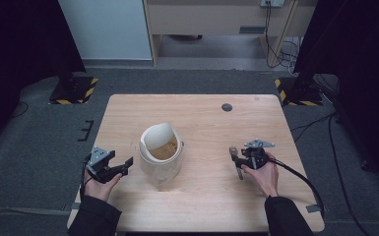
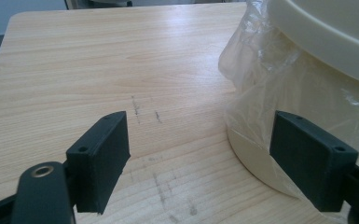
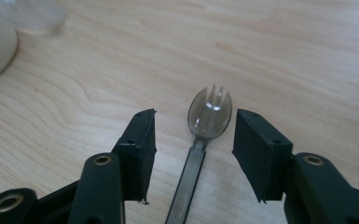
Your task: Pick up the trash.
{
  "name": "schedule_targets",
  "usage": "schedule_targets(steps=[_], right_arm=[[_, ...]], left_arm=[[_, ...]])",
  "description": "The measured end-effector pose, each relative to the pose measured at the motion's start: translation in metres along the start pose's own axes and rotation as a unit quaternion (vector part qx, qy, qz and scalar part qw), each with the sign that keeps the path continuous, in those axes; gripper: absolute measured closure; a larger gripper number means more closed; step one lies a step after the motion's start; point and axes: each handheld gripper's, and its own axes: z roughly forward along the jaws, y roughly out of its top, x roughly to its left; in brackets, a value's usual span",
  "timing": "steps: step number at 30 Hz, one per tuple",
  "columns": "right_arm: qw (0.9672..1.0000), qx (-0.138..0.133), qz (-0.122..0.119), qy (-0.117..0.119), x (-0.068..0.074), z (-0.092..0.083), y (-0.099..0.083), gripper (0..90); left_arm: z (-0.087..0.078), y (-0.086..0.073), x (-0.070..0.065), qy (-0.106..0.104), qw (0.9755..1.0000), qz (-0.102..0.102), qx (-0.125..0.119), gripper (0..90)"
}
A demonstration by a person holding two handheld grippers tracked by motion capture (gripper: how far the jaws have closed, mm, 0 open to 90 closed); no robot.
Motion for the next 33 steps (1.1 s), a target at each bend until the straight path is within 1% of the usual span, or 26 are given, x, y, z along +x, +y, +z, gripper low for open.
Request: schedule_targets(steps=[1, 5, 6, 8, 10, 11, 12, 13, 14, 15, 16, 18, 20, 21, 26, 28, 29, 30, 32, 33], right_arm=[[0.9999, 0.014, -0.003, 0.001, 0.002, 0.004, -0.003, 52.4], [0.9997, 0.024, -0.006, -0.001, 0.003, 0.007, -0.005, 55.0], [0.9995, 0.029, -0.010, -0.002, 0.002, 0.008, -0.006, 57.1], [0.9995, 0.031, -0.009, -0.001, 0.002, 0.009, -0.007, 58.4], [0.9992, 0.039, -0.008, -0.002, 0.001, 0.010, -0.008, 61.2], [0.9990, 0.044, -0.009, -0.001, 0.000, 0.011, -0.010, 63.6], [0.9990, 0.044, -0.009, -0.001, 0.000, 0.011, -0.010, 63.6], [0.9986, 0.051, -0.012, -0.001, 0.001, 0.012, -0.011, 65.7], [0.9986, 0.051, -0.012, -0.001, 0.001, 0.012, -0.011, 65.7], [0.9981, 0.060, -0.017, -0.002, 0.002, 0.013, -0.013, 67.6], [0.9981, 0.060, -0.017, -0.002, 0.002, 0.013, -0.013, 67.6], [0.9981, 0.057, -0.023, -0.004, 0.003, 0.014, -0.013, 70.4], [0.9980, 0.058, -0.024, -0.004, 0.002, 0.013, -0.013, 75.1], [0.9979, 0.058, -0.027, -0.007, 0.001, 0.013, -0.013, 79.6], [0.9976, 0.061, -0.034, -0.006, 0.001, 0.012, -0.013, 80.0], [0.9971, 0.065, -0.041, -0.005, -0.001, 0.011, -0.012, 80.0], [0.9974, 0.058, -0.043, 0.001, -0.002, 0.009, -0.011, 80.0], [0.9974, 0.058, -0.043, 0.001, -0.002, 0.009, -0.011, 80.0], [0.9984, 0.040, -0.038, 0.012, -0.003, 0.004, -0.007, 80.0], [0.9991, 0.015, -0.032, 0.024, -0.004, -0.002, -0.002, 80.0]], left_arm=[[0.000, 0.000, 0.000, 0.000, 1.0000, -0.003, -0.001, 19.6], [0.000, 0.000, 0.000, 0.000, 1.0000, -0.002, -0.001, 19.6], [0.000, 0.001, 0.000, 0.000, 1.0000, 0.000, -0.002, 19.6], [0.000, 0.001, 0.000, 0.000, 1.0000, 0.001, -0.002, 19.6], [0.000, 0.002, 0.000, 0.001, 1.0000, -0.001, -0.001, 19.8], [0.000, 0.002, 0.000, 0.002, 1.0000, -0.003, -0.004, 19.8], [0.000, 0.002, 0.000, 0.002, 1.0000, -0.003, -0.004, 19.9], [-0.001, 0.003, 0.000, 0.003, 1.0000, -0.006, -0.006, 19.9], [-0.001, 0.003, 0.000, 0.003, 1.0000, -0.006, -0.006, 19.9], [-0.002, 0.003, 0.000, 0.007, 0.9999, -0.002, -0.009, 19.9], [-0.002, 0.003, 0.000, 0.007, 0.9999, -0.002, -0.009, 19.8], [-0.003, 0.004, 0.000, 0.009, 0.9999, -0.004, -0.011, 19.9], [-0.004, 0.004, -0.001, 0.010, 0.9999, -0.005, -0.012, 19.8], [-0.004, 0.004, -0.001, 0.009, 0.9999, -0.008, -0.012, 19.8], [-0.004, 0.005, -0.002, 0.001, 0.9999, -0.009, -0.015, 21.2], [-0.005, 0.006, -0.004, -0.005, 0.9997, -0.008, -0.020, 21.4], [-0.006, 0.007, -0.004, -0.007, 0.9996, -0.008, -0.025, 22.0], [-0.007, 0.008, -0.005, -0.008, 0.9995, -0.007, -0.028, 22.0], [-0.009, 0.009, -0.006, -0.012, 0.9993, -0.011, -0.035, 22.3], [-0.010, 0.010, -0.007, -0.015, 0.9990, -0.013, -0.040, 22.4]])
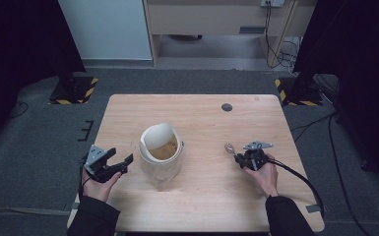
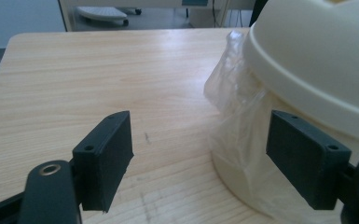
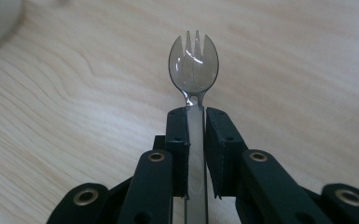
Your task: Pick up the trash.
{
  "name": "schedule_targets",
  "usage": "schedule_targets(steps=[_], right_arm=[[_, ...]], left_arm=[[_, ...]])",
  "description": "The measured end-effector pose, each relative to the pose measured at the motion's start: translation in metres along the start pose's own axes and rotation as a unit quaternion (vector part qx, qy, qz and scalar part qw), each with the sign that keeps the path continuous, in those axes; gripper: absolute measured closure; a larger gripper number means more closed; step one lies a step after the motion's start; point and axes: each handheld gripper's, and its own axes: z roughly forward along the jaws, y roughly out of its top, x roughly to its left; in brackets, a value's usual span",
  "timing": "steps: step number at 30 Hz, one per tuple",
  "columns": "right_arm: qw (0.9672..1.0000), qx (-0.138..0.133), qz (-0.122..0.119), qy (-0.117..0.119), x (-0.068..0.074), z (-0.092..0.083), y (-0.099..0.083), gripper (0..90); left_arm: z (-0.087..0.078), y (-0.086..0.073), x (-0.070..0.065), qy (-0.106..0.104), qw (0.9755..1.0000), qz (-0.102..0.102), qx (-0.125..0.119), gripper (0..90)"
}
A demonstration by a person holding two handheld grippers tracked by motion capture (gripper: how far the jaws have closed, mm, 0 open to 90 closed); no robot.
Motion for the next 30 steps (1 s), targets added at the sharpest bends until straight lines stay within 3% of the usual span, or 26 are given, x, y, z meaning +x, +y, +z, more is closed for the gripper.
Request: schedule_targets(steps=[3, 4, 5, 6, 7, 9, 13, 14, 15, 18, 23, 24, 29, 30], right_arm=[[0.9997, -0.022, 0.006, 0.007, -0.002, -0.008, 0.004, 80.0], [0.9986, -0.051, 0.004, 0.015, -0.003, -0.016, 0.008, 80.0], [0.9986, -0.051, 0.004, 0.015, -0.003, -0.016, 0.008, 80.0], [0.9970, -0.074, 0.003, 0.022, -0.003, -0.025, 0.012, 80.0], [0.9970, -0.074, 0.003, 0.022, -0.003, -0.025, 0.012, 80.0], [0.9933, -0.110, 0.009, 0.034, -0.004, -0.039, 0.016, 80.0], [0.9899, -0.136, 0.009, 0.038, -0.006, -0.052, 0.018, 80.0], [0.9875, -0.152, 0.007, 0.042, -0.006, -0.059, 0.019, 80.0], [0.9875, -0.152, 0.007, 0.042, -0.006, -0.059, 0.019, 80.0], [0.9822, -0.181, 0.006, 0.051, -0.005, -0.071, 0.022, 80.0], [0.9782, -0.199, 0.002, 0.058, -0.003, -0.077, 0.026, 80.0], [0.9760, -0.209, -0.002, 0.061, -0.002, -0.080, 0.028, 80.0], [0.9725, -0.223, -0.010, 0.066, 0.000, -0.087, 0.032, 80.0], [0.9701, -0.232, -0.013, 0.071, 0.001, -0.089, 0.034, 80.0]], left_arm=[[-0.003, 0.003, -0.003, -0.004, 0.9999, 0.000, -0.012, 22.4], [-0.004, 0.005, -0.004, -0.007, 0.9997, 0.000, -0.023, 22.4], [-0.004, 0.005, -0.004, -0.007, 0.9997, 0.000, -0.023, 22.4], [-0.006, 0.007, -0.005, -0.009, 0.9996, -0.001, -0.028, 22.4], [-0.007, 0.008, -0.006, -0.010, 0.9994, 0.000, -0.034, 22.4], [-0.010, 0.012, -0.008, -0.012, 0.9988, 0.000, -0.047, 22.4], [-0.016, 0.017, -0.010, -0.013, 0.9974, -0.003, -0.071, 23.1], [-0.019, 0.020, -0.011, -0.016, 0.9967, -0.007, -0.080, 23.3], [-0.019, 0.020, -0.011, -0.016, 0.9967, -0.007, -0.080, 23.4], [-0.027, 0.028, -0.014, -0.023, 0.9949, -0.008, -0.097, 23.7], [-0.035, 0.036, -0.019, -0.035, 0.9926, -0.008, -0.116, 25.9], [-0.039, 0.039, -0.022, -0.036, 0.9918, -0.003, -0.123, 26.2], [-0.046, 0.047, -0.027, -0.042, 0.9893, -0.007, -0.140, 26.7], [-0.047, 0.049, -0.028, -0.044, 0.9887, -0.007, -0.143, 27.0]])
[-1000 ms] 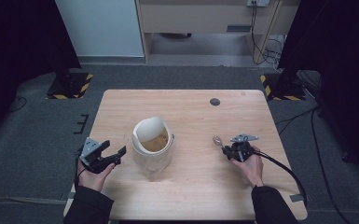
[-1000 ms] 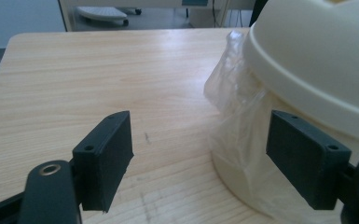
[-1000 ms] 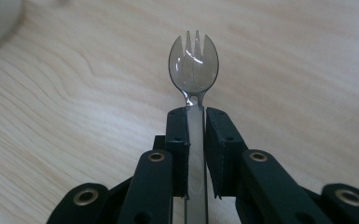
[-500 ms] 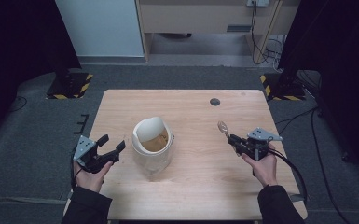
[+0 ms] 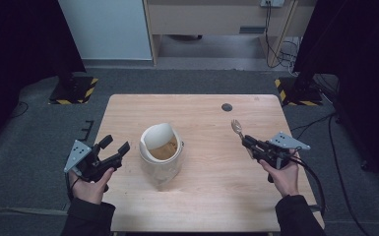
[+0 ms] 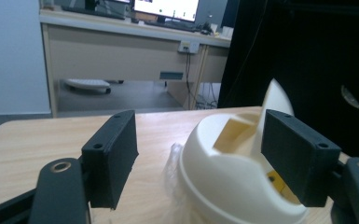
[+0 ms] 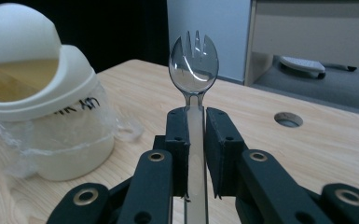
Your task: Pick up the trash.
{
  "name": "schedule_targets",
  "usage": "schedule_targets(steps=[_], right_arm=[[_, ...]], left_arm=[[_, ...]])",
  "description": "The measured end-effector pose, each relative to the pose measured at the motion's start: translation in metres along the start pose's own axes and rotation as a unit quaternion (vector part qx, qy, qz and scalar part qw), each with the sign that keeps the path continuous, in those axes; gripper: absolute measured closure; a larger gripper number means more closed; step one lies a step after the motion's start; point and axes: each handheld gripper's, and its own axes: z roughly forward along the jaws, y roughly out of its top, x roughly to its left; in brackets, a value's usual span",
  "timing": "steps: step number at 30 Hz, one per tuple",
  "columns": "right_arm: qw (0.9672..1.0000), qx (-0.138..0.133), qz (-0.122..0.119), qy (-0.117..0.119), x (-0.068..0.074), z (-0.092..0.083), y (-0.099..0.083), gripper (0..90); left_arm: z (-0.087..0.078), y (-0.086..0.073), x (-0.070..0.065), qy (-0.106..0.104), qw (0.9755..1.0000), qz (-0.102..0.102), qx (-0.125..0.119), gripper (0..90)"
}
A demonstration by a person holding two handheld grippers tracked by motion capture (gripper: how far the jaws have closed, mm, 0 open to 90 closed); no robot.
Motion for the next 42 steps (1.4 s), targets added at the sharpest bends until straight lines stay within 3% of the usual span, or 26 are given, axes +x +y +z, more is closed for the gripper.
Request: schedule_targets(steps=[6, 14, 18, 23, 30, 37, 42], right_arm=[[0.9996, -0.023, -0.008, 0.014, 0.007, -0.004, 0.011, 80.0], [0.9981, -0.051, -0.009, 0.035, 0.018, -0.011, 0.024, 79.9], [0.9972, -0.060, -0.012, 0.044, 0.023, -0.012, 0.025, 79.9], [0.9963, -0.065, -0.014, 0.055, 0.029, -0.012, 0.025, 79.9], [0.9953, -0.062, -0.020, 0.072, 0.039, -0.009, 0.020, 79.9], [0.9946, -0.062, -0.024, 0.080, 0.045, -0.011, 0.017, 79.9], [0.9938, -0.060, -0.028, 0.089, 0.050, -0.010, 0.013, 79.9]], left_arm=[[0.000, 0.023, -0.016, -0.029, 0.9990, 0.001, -0.033, 27.9], [0.003, 0.036, -0.037, -0.057, 0.9971, 0.010, -0.050, 28.8], [0.012, 0.038, -0.052, -0.078, 0.9957, 0.018, -0.046, 29.2], [0.021, 0.038, -0.066, -0.090, 0.9947, 0.026, -0.042, 29.6], [0.040, 0.034, -0.098, -0.120, 0.9915, 0.038, -0.032, 31.3], [0.057, 0.029, -0.118, -0.141, 0.9890, 0.037, -0.022, 33.0], [0.076, 0.020, -0.134, -0.156, 0.9873, 0.033, -0.002, 34.7]])
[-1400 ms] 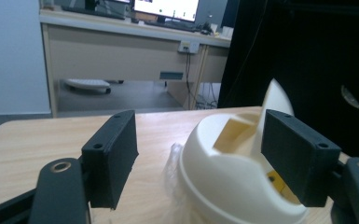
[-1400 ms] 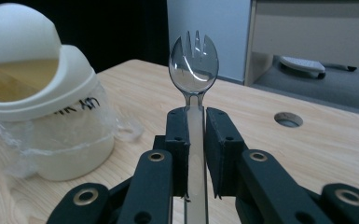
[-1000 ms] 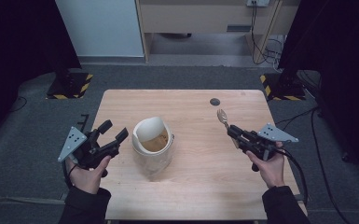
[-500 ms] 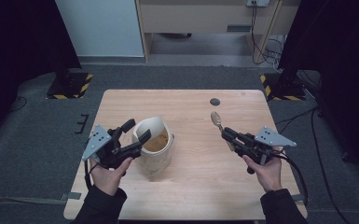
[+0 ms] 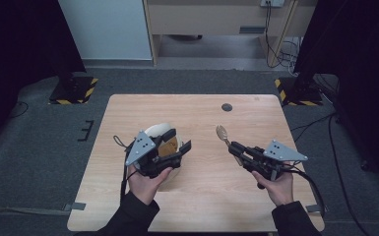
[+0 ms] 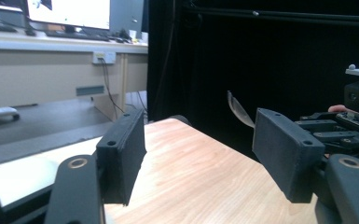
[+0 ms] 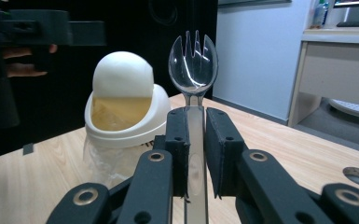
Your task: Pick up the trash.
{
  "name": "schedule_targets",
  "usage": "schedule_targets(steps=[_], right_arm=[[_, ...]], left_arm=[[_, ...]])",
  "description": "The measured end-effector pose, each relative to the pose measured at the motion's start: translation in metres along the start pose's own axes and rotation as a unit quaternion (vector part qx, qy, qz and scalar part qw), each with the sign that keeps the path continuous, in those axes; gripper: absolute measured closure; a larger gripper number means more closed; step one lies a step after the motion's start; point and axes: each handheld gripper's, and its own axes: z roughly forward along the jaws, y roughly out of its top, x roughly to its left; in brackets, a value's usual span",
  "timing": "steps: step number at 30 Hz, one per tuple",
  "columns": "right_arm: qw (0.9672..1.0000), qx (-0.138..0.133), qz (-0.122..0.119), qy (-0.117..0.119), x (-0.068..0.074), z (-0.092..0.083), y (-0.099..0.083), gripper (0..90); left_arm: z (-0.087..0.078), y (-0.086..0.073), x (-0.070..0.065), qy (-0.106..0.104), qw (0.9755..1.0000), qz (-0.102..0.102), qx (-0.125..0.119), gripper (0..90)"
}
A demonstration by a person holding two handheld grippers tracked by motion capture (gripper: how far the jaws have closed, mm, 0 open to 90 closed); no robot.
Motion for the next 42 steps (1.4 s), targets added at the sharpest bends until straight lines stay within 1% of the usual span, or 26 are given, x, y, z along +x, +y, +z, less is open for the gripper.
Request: schedule_targets(steps=[1, 4, 5, 7, 12, 14, 15, 22, 24, 25, 26, 29, 30, 31, 32, 33, 34, 35, 36, 37, 38, 40, 41, 42], right_arm=[[1.0000, 0.000, 0.000, 0.000, 0.000, 0.000, 0.000, 79.9], [1.0000, 0.004, 0.001, 0.004, 0.002, 0.001, -0.002, 79.9], [1.0000, 0.005, -0.001, 0.005, 0.002, 0.002, -0.002, 79.9], [1.0000, 0.006, 0.000, 0.006, 0.002, 0.003, -0.003, 80.0], [0.9999, 0.009, -0.001, 0.011, 0.004, 0.005, -0.005, 79.9], [0.9998, 0.011, -0.001, 0.015, 0.005, 0.006, -0.006, 79.9], [0.9998, 0.011, -0.001, 0.015, 0.005, 0.006, -0.006, 79.9], [0.9997, 0.014, -0.003, 0.019, 0.006, 0.007, -0.008, 79.9], [0.9996, 0.015, -0.004, 0.022, 0.007, 0.008, -0.008, 79.9], [0.9996, 0.015, -0.004, 0.022, 0.007, 0.008, -0.008, 79.9], [0.9996, 0.014, -0.003, 0.024, 0.008, 0.009, -0.008, 79.9], [0.9995, 0.014, -0.003, 0.027, 0.008, 0.009, -0.008, 79.9], [0.9994, 0.016, -0.003, 0.029, 0.009, 0.009, -0.009, 79.9], [0.9994, 0.016, -0.003, 0.029, 0.009, 0.009, -0.009, 79.9], [0.9994, 0.016, -0.004, 0.030, 0.009, 0.010, -0.009, 79.9], [0.9994, 0.016, -0.004, 0.030, 0.009, 0.010, -0.009, 79.9], [0.9994, 0.016, -0.004, 0.030, 0.009, 0.010, -0.009, 79.9], [0.9994, 0.016, -0.004, 0.031, 0.009, 0.011, -0.009, 80.0], [0.9993, 0.019, -0.005, 0.031, 0.009, 0.011, -0.010, 79.9], [0.9993, 0.019, -0.005, 0.031, 0.009, 0.011, -0.010, 79.9], [0.9993, 0.020, -0.006, 0.031, 0.010, 0.011, -0.010, 79.9], [0.9992, 0.024, -0.008, 0.031, 0.010, 0.012, -0.011, 80.0], [0.9992, 0.024, -0.008, 0.031, 0.010, 0.012, -0.011, 80.0], [0.9991, 0.027, -0.008, 0.030, 0.011, 0.013, -0.012, 80.1]], left_arm=[[0.000, 0.000, 0.000, 0.000, 1.0000, 0.000, 0.000, 35.1], [0.012, -0.002, -0.005, -0.009, 0.9999, -0.009, 0.003, 35.7], [0.016, -0.003, -0.006, -0.012, 0.9999, -0.010, 0.006, 36.1], [0.025, -0.005, -0.009, -0.015, 0.9997, -0.015, 0.010, 37.3], [0.042, -0.011, -0.014, -0.022, 0.9991, -0.032, 0.017, 41.8], [0.050, -0.013, -0.016, -0.026, 0.9985, -0.047, 0.016, 44.0], [0.050, -0.013, -0.016, -0.026, 0.9985, -0.047, 0.016, 44.3], [0.062, -0.015, -0.019, -0.034, 0.9969, -0.068, 0.019, 47.3], [0.066, -0.016, -0.021, -0.036, 0.9961, -0.077, 0.025, 50.4], [0.066, -0.016, -0.021, -0.036, 0.9961, -0.077, 0.025, 51.9], [0.068, -0.018, -0.020, -0.038, 0.9953, -0.083, 0.033, 53.5], [0.070, -0.019, -0.020, -0.038, 0.9947, -0.087, 0.038, 58.1], [0.071, -0.020, -0.020, -0.040, 0.9942, -0.091, 0.041, 60.0], [0.072, -0.021, -0.021, -0.043, 0.9936, -0.096, 0.043, 60.0], [0.073, -0.022, -0.021, -0.047, 0.9927, -0.098, 0.052, 64.1], [0.073, -0.022, -0.021, -0.047, 0.9927, -0.098, 0.052, 66.3], [0.073, -0.022, -0.021, -0.047, 0.9923, -0.100, 0.056, 66.3], [0.073, -0.023, -0.020, -0.047, 0.9918, -0.103, 0.059, 68.9], [0.074, -0.023, -0.019, -0.054, 0.9901, -0.116, 0.058, 71.9], [0.074, -0.023, -0.019, -0.054, 0.9901, -0.116, 0.058, 73.3], [0.074, -0.023, -0.019, -0.057, 0.9889, -0.124, 0.060, 73.3], [0.074, -0.023, -0.018, -0.063, 0.9875, -0.132, 0.059, 79.1], [0.074, -0.023, -0.018, -0.068, 0.9865, -0.138, 0.058, 79.1], [0.073, -0.023, -0.018, -0.077, 0.9847, -0.146, 0.056, 82.5]])
